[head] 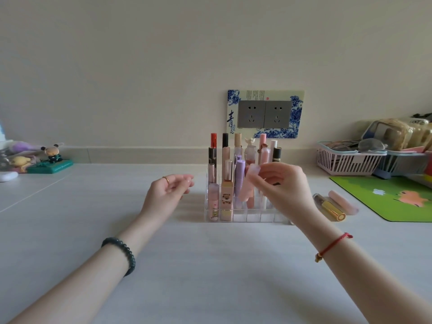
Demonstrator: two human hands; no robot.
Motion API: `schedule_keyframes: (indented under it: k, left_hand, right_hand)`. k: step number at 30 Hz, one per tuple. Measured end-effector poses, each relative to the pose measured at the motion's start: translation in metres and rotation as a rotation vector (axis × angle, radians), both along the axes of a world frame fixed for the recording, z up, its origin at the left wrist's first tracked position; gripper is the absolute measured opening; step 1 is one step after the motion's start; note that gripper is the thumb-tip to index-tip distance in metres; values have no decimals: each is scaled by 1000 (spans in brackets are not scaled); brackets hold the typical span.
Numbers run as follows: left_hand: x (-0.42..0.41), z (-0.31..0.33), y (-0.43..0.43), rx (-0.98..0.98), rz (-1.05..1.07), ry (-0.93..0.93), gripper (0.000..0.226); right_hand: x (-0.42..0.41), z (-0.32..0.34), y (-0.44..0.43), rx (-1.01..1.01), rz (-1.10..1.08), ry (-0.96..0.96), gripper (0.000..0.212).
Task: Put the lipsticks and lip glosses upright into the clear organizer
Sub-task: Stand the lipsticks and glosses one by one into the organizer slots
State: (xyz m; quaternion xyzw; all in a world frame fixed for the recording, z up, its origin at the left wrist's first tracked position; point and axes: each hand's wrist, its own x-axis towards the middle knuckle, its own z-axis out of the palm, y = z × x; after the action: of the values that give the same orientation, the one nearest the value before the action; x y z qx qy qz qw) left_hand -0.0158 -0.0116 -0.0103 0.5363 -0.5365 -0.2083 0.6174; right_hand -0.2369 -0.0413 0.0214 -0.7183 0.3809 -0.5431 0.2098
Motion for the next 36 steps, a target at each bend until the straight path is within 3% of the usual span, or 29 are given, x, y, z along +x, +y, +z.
schedule_keyframes:
  k: [7, 13, 36]
  left_hand:
    - [-1, -13, -5, 174, -24, -139, 16]
    - [-6, -16, -4, 245, -76, -162, 17]
    - [-6, -19, -4, 266, -124, -206, 20]
  right_hand:
    - [8, -10, 1, -36, -52, 96, 6]
    - [14, -20, -3, -7, -54, 185, 15]
    - [14, -26, -4, 7, -82, 256, 23]
